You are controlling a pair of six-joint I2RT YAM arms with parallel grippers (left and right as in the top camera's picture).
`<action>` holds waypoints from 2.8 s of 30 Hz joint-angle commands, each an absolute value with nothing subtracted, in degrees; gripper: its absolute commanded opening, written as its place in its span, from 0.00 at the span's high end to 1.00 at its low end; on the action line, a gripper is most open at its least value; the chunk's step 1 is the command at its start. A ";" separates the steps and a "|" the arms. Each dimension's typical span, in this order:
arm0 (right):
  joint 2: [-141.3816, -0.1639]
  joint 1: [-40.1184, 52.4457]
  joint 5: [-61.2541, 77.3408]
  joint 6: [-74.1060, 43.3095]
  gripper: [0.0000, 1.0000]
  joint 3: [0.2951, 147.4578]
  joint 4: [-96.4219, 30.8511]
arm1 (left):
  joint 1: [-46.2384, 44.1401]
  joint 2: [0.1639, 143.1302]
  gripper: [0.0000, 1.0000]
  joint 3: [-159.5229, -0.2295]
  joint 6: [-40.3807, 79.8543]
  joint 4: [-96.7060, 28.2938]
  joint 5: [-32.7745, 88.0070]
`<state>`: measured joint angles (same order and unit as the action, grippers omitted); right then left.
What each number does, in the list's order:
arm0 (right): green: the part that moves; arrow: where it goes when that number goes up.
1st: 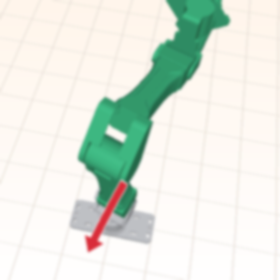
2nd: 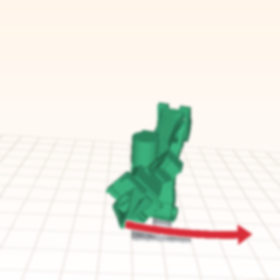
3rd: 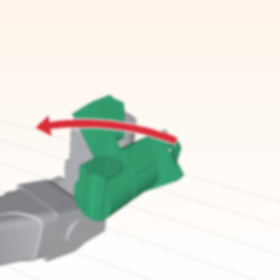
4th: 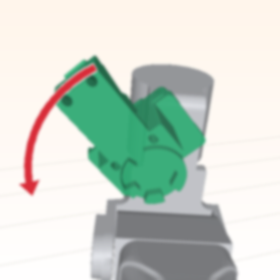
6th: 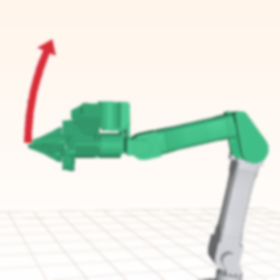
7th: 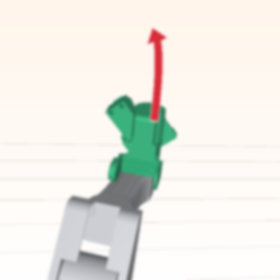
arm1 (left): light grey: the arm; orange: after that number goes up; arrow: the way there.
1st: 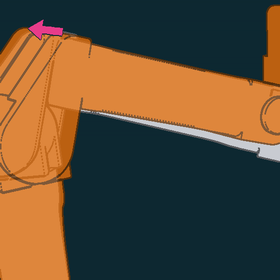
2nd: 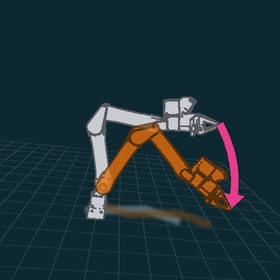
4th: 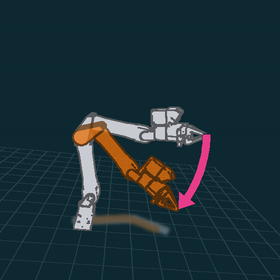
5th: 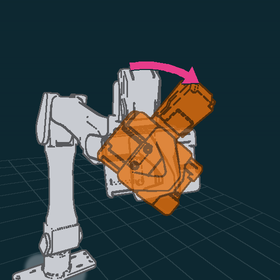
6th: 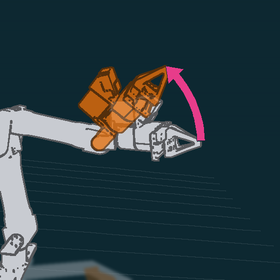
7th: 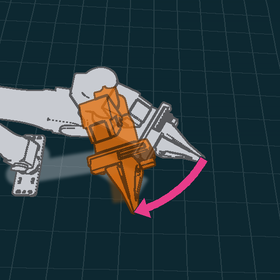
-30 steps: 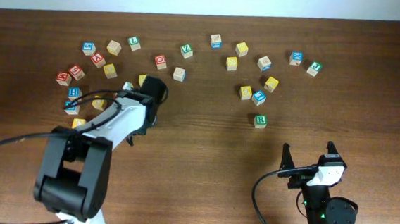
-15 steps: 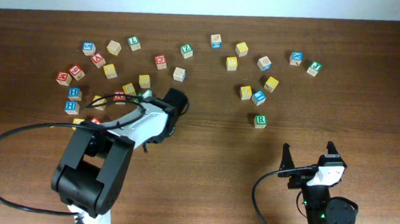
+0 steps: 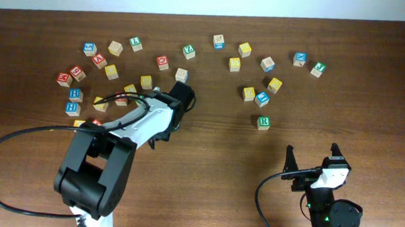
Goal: Spell out RSS
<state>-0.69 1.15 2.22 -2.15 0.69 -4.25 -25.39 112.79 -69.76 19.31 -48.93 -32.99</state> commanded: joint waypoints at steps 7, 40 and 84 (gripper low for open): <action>-0.36 0.73 1.91 -1.91 0.02 0.32 -4.49 | -23.92 113.60 0.85 -70.15 19.73 -50.39 -51.86; -0.36 0.73 1.91 -1.91 0.02 0.32 -4.49 | -22.20 114.13 0.69 -85.43 24.95 -56.64 -27.97; -0.36 0.73 1.91 -1.91 0.02 0.32 -4.49 | 1.08 105.21 1.00 -66.50 14.63 -46.92 -5.39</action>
<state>-0.69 1.15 2.22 -2.13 0.69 -4.25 1.04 104.66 -68.20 16.34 -48.07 -6.17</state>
